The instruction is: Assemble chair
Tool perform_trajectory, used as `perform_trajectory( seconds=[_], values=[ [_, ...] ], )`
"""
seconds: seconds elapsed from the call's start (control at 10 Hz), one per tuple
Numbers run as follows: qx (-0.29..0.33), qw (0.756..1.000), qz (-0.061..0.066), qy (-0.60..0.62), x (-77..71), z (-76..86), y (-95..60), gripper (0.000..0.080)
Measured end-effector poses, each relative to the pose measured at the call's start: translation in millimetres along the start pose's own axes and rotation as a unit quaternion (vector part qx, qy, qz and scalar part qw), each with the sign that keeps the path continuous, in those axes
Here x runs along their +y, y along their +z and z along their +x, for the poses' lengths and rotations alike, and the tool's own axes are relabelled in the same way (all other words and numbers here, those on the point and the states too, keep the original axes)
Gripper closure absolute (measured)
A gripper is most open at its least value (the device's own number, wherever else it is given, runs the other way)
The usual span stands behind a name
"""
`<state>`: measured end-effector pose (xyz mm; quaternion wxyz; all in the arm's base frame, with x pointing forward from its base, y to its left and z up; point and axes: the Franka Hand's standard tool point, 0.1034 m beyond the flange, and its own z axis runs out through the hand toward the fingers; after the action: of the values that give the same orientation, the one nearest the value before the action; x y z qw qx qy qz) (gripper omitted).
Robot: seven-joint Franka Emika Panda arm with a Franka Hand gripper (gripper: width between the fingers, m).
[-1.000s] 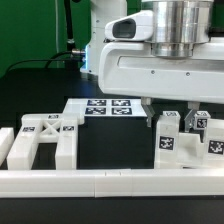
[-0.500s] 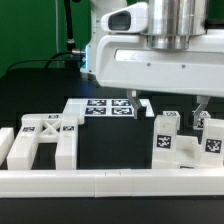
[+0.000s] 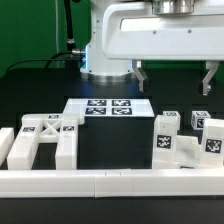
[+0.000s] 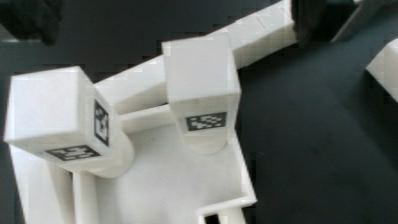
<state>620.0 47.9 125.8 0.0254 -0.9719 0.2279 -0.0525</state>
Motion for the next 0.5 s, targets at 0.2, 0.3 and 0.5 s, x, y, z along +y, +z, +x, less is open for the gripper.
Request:
perform_trajectory(
  seconds=[0.2,0.3,0.5],
  values=[
    [0.0,1.0,0.0,0.0,0.1,0.0,0.3,0.0151],
    [0.005,1.0,0.001,-0.004,0.7,-0.3,2.4,0.0151],
    [0.013,1.0,-0.002,-0.018,9.9,-12.9,17.2,0.0151]
  ],
)
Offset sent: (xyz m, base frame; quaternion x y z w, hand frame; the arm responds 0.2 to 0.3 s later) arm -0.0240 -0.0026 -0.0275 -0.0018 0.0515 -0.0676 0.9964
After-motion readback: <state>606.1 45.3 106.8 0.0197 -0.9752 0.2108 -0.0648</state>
